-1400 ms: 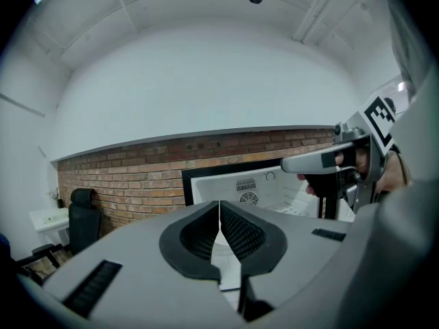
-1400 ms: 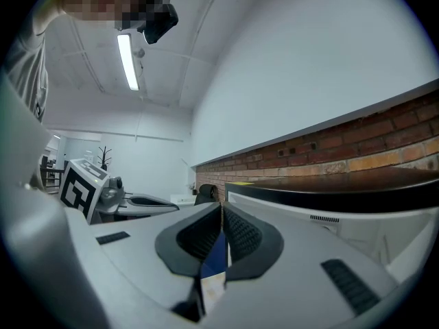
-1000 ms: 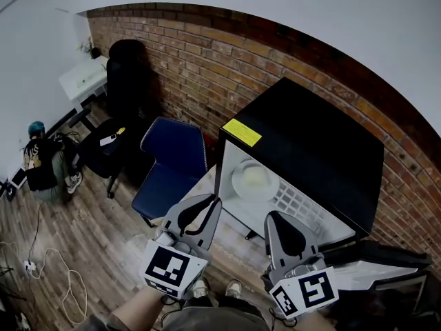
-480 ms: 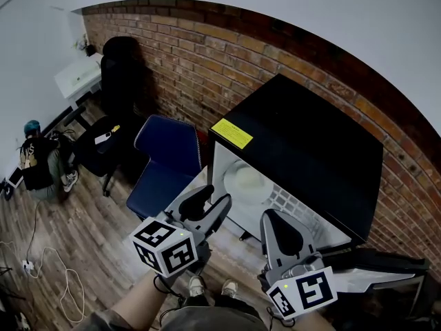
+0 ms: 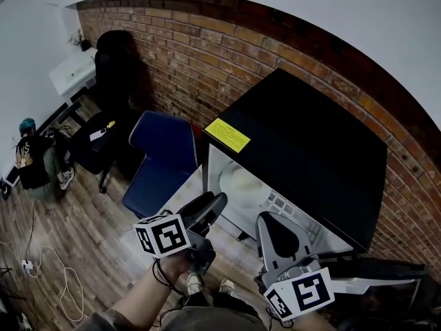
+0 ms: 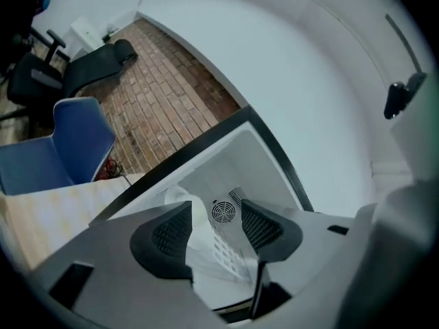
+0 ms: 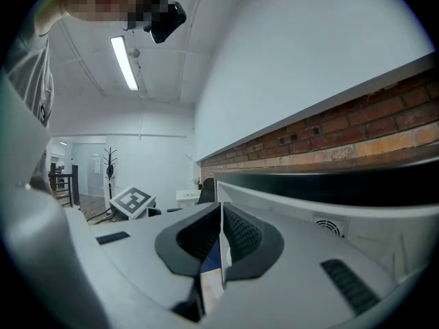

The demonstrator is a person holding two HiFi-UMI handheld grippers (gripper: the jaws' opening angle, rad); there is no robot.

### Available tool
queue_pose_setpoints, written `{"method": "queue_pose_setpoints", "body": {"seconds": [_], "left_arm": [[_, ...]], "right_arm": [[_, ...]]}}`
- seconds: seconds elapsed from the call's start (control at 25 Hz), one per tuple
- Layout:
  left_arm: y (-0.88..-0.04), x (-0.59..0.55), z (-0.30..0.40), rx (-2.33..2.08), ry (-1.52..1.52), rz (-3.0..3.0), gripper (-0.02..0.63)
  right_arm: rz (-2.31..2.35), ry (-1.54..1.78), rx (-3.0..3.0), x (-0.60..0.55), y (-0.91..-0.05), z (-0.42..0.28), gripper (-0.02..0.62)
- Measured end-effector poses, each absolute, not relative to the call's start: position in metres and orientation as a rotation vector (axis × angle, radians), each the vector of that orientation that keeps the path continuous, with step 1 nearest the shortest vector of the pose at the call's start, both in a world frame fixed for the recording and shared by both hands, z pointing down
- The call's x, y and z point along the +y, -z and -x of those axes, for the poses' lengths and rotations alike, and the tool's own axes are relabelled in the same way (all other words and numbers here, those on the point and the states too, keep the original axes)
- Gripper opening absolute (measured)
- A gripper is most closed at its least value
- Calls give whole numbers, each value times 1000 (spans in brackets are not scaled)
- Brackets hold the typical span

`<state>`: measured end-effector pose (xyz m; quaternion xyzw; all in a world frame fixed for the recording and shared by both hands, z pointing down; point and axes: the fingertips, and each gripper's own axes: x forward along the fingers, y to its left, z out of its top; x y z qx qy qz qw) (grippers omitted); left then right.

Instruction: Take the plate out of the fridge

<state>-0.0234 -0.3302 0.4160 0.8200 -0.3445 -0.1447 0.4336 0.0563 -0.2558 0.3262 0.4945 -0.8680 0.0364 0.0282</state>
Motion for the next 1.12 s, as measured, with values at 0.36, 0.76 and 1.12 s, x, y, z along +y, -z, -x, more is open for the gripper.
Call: {"method": "queue_pose_setpoints", "body": {"seconds": [0.36, 0.76, 1.12], "left_arm": [[-474, -343, 2, -739, 374, -1783, 213], [-508, -350, -23, -656, 386, -1633, 210], [-513, -360, -31, -618, 429, -1544, 145]], "right_arm": [[-1516, -158, -2638, -267, -345, -64, 32], [-1529, -208, -2591, -272, -362, -75, 32], [-1565, -244, -2559, -275, -371, -86, 32]]}}
